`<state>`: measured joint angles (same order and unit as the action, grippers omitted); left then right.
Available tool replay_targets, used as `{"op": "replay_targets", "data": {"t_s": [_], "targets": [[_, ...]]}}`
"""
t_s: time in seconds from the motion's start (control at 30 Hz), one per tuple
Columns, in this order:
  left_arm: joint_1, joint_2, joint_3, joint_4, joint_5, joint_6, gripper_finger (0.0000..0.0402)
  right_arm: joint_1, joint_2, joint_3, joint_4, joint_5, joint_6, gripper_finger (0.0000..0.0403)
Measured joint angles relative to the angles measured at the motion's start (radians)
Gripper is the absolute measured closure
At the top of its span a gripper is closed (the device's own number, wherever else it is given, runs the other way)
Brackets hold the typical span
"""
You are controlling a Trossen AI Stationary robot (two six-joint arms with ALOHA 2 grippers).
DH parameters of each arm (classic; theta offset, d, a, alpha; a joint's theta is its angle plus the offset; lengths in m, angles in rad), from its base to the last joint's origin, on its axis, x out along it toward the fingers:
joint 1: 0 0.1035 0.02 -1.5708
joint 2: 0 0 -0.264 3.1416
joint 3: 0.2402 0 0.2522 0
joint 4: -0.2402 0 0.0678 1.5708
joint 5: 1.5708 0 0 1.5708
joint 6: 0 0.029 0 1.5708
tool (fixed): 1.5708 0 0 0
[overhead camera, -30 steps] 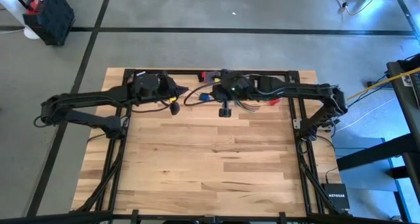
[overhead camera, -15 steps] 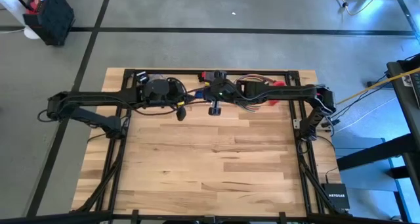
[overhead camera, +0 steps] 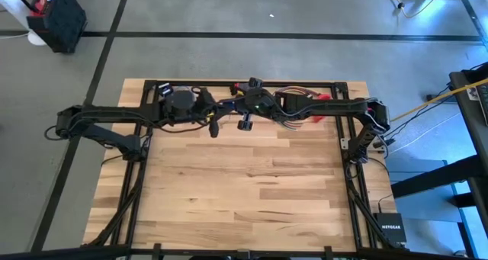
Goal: Coil cords
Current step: Coil the blue wire on the black spool
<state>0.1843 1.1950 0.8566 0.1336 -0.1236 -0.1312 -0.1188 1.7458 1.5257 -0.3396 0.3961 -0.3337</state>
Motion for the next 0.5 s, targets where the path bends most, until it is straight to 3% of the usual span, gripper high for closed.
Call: {"op": "replay_targets", "data": {"t_s": [0.17, 0.5], "targets": [[-0.001, 0.000, 0.001, 0.013, 0.003, 0.050, 0.0388, -0.001, 0.004, 0.000, 0.023, -0.049, 0.023, 0.0401], [-0.022, -0.001, 0.002, -0.007, -0.020, 0.089, 0.0282, -0.031, 0.008, -0.027, 0.056, -0.108, 0.047, 0.0402]]}}
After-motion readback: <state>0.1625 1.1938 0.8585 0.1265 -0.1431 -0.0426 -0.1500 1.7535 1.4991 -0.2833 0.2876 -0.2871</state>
